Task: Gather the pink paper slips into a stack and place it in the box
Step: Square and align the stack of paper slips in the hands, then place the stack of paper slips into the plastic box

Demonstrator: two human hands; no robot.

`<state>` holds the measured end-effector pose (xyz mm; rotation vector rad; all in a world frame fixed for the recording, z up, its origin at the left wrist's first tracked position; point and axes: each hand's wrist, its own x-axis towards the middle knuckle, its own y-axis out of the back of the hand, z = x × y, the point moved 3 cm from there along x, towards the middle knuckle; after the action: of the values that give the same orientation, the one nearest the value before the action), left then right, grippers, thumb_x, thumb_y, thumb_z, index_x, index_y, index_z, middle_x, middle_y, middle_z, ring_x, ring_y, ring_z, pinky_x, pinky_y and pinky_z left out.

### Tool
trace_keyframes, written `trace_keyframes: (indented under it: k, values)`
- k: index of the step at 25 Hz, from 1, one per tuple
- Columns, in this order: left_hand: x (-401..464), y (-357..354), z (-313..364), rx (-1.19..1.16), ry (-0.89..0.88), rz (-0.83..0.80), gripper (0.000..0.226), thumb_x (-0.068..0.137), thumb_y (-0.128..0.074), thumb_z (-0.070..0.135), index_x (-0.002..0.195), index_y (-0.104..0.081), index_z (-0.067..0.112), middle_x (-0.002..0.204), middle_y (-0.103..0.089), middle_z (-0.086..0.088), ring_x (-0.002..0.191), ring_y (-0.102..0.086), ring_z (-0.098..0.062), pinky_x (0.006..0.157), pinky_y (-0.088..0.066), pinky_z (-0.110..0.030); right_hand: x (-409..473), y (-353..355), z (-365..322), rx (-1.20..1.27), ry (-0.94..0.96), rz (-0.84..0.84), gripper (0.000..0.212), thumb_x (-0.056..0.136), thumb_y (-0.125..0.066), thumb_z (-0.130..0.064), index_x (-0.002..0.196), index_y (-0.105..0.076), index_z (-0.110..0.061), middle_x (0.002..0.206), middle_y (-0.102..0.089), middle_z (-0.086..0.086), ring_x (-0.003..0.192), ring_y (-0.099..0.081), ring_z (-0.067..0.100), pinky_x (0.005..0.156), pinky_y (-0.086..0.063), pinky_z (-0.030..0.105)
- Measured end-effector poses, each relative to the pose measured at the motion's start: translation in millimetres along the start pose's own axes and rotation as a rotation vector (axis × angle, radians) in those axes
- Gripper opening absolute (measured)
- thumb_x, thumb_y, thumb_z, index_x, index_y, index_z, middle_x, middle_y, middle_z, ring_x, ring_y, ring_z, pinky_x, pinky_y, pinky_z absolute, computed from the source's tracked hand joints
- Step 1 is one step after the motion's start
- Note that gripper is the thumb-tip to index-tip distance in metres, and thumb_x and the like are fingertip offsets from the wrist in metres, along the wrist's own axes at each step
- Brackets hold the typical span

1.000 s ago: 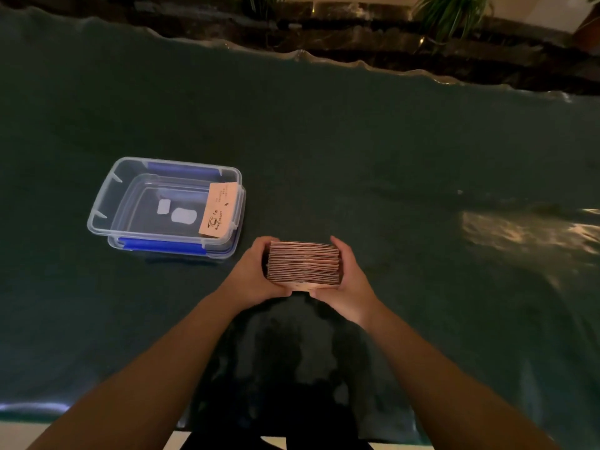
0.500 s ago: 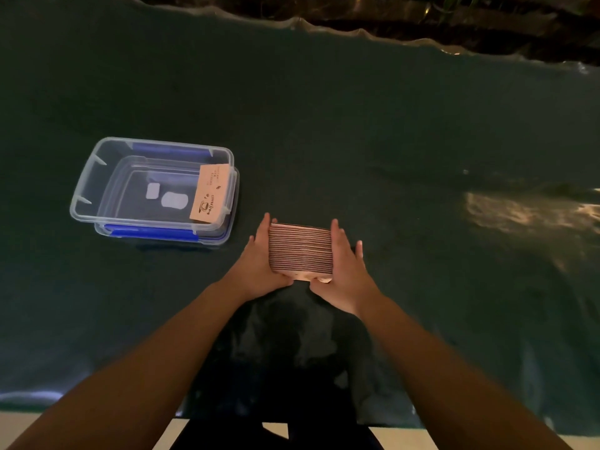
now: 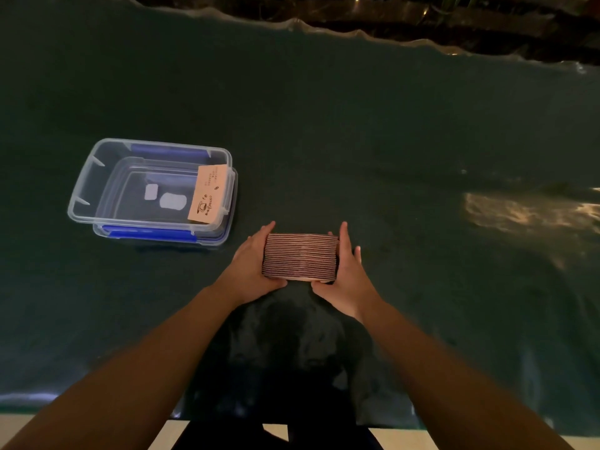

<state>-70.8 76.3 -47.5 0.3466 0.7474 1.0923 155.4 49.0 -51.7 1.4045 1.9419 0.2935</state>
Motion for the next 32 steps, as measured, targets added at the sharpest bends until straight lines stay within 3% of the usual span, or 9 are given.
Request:
trace_keyframes:
  k: [1,3,6,9,15,19,23,28,32]
  values:
    - [-0.4,0.9,1.8,-0.017,-0.01,0.008,0.117,0.068,-0.095,0.03,0.161,-0.024,0.028,0.159,-0.043,-0.002,0.15,-0.034,-0.024,0.125,-0.026,-0.056,0.4,-0.1,-1.2,0.044,-0.041,0.0,0.132,0.084,-0.081,-0.026,0.164,0.023,-0.04,0.173,-0.023,-0.01,0.154,0.004,-0.004,0.133,-0.003,0.052]
    - [-1.5,1.5,4.7,-0.017,-0.04,0.033,0.104,0.066,-0.095,0.03,0.152,-0.036,0.025,0.142,-0.049,0.005,0.144,-0.041,-0.023,0.123,-0.03,-0.056,-0.7,-1.0,-5.3,0.07,-0.08,0.008,0.129,0.083,-0.079,-0.021,0.163,0.018,-0.046,0.177,-0.016,0.002,0.164,-0.011,0.024,0.127,-0.031,0.057]
    - [1.6,3.6,3.2,0.06,-0.035,0.034,0.102,0.065,-0.095,0.035,0.149,-0.04,0.022,0.153,-0.045,-0.006,0.153,-0.029,-0.028,0.127,-0.021,-0.055,-0.3,-1.7,-8.2,0.053,-0.059,0.03,0.13,0.076,-0.084,-0.026,0.164,0.01,-0.047,0.17,-0.023,0.006,0.152,-0.038,0.033,0.12,-0.042,0.049]
    - [3.9,2.3,-1.2,0.08,0.003,0.0,0.105,0.065,-0.095,0.037,0.15,-0.035,0.025,0.16,-0.035,-0.004,0.157,-0.017,-0.025,0.127,-0.02,-0.05,2.8,-2.0,-5.3,-0.032,-0.082,0.056,0.132,0.07,-0.085,-0.037,0.164,0.008,-0.047,0.161,-0.029,0.009,0.146,-0.038,0.035,0.116,-0.039,0.053]
    - [9.3,2.3,1.4,0.081,-0.041,0.055,0.107,0.063,-0.096,0.037,0.151,-0.036,0.027,0.152,-0.044,-0.004,0.148,-0.035,-0.028,0.124,-0.027,-0.05,6.9,-1.4,-1.8,-0.124,-0.047,0.072,0.127,0.07,-0.079,-0.048,0.163,0.008,-0.045,0.158,-0.036,0.009,0.148,-0.029,0.03,0.125,-0.017,0.054]
    - [7.8,4.0,0.3,0.049,-0.01,-0.013,0.137,0.065,-0.096,0.034,0.163,0.0,0.04,0.163,-0.03,-0.009,0.153,-0.025,-0.031,0.124,-0.021,-0.062,7.7,1.5,-2.8,-0.171,-0.005,0.065,0.127,0.071,-0.076,-0.051,0.163,0.011,-0.045,0.157,-0.038,0.006,0.146,-0.027,0.024,0.124,-0.015,0.052]
    - [9.7,4.5,-1.8,0.099,-0.066,0.005,0.105,0.064,-0.095,0.035,0.147,-0.031,0.035,0.151,-0.039,0.0,0.144,-0.031,-0.022,0.12,-0.032,-0.056,7.0,4.2,-3.2,-0.232,0.066,0.063,0.11,0.071,-0.072,-0.052,0.162,-0.011,-0.043,0.152,-0.047,0.0,0.144,-0.031,0.022,0.122,-0.019,0.054]
    - [12.7,8.1,-1.7,0.01,-0.061,-0.051,0.097,0.062,-0.097,0.033,0.135,-0.034,0.044,0.139,-0.041,0.011,0.139,-0.037,-0.016,0.113,-0.037,-0.042,10.7,12.6,-5.5,-0.267,0.068,0.021,0.094,0.069,-0.073,-0.055,0.15,-0.026,-0.042,0.142,-0.048,-0.004,0.136,-0.033,0.019,0.118,-0.025,0.05]
    - [7.3,24.1,6.2,-0.22,0.005,-0.135,0.096,0.057,-0.099,0.027,0.134,-0.043,0.04,0.129,-0.059,0.02,0.12,-0.057,-0.001,0.101,-0.045,-0.028,4.5,18.0,-6.5,0.002,-0.075,-0.032,0.096,0.056,-0.084,-0.05,0.138,-0.036,-0.053,0.128,-0.042,-0.011,0.124,-0.038,0.022,0.1,-0.04,0.043]
